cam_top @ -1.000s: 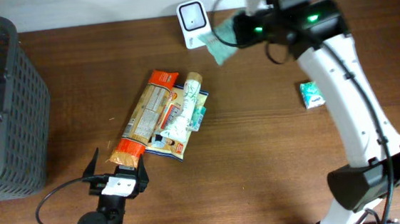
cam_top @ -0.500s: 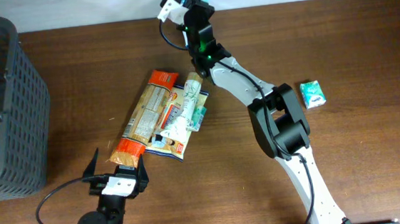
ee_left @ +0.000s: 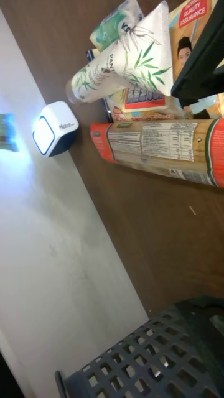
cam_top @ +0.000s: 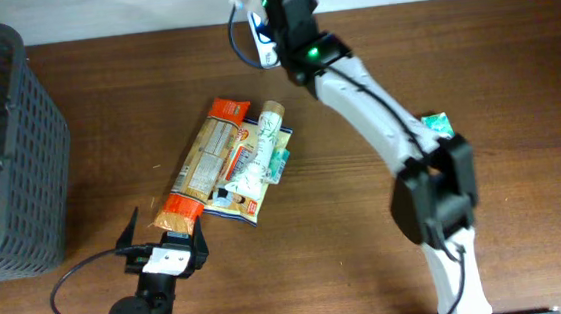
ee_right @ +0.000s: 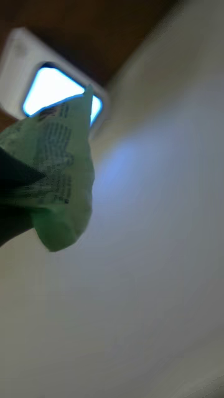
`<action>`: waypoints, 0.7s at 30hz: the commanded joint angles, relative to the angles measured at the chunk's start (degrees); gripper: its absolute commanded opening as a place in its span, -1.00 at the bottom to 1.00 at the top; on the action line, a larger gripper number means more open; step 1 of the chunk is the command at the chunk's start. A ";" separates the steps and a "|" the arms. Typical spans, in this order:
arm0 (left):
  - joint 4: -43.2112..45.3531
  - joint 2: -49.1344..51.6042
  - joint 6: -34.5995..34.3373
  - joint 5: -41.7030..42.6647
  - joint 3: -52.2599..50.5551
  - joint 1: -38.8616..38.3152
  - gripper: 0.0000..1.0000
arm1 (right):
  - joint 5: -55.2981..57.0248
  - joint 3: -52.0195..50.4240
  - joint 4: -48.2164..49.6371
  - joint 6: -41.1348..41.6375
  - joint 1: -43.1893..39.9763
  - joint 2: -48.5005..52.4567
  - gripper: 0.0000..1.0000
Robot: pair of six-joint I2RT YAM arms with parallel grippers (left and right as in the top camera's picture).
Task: Scan the item barcode
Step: 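Move the green wrapped pack right and release it on the table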
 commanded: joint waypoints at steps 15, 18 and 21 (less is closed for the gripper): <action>-0.09 -0.26 0.70 -0.17 -0.33 0.11 0.99 | -32.41 -8.35 -62.16 44.30 -46.49 -4.90 -0.89; -0.09 -0.26 0.70 -0.17 -0.33 0.11 0.98 | -32.00 -8.37 -62.25 43.71 -46.64 -0.74 -0.16; -0.09 -0.26 0.70 -0.17 -0.33 0.11 0.99 | -31.98 -6.23 -63.06 43.69 -46.62 -0.83 0.05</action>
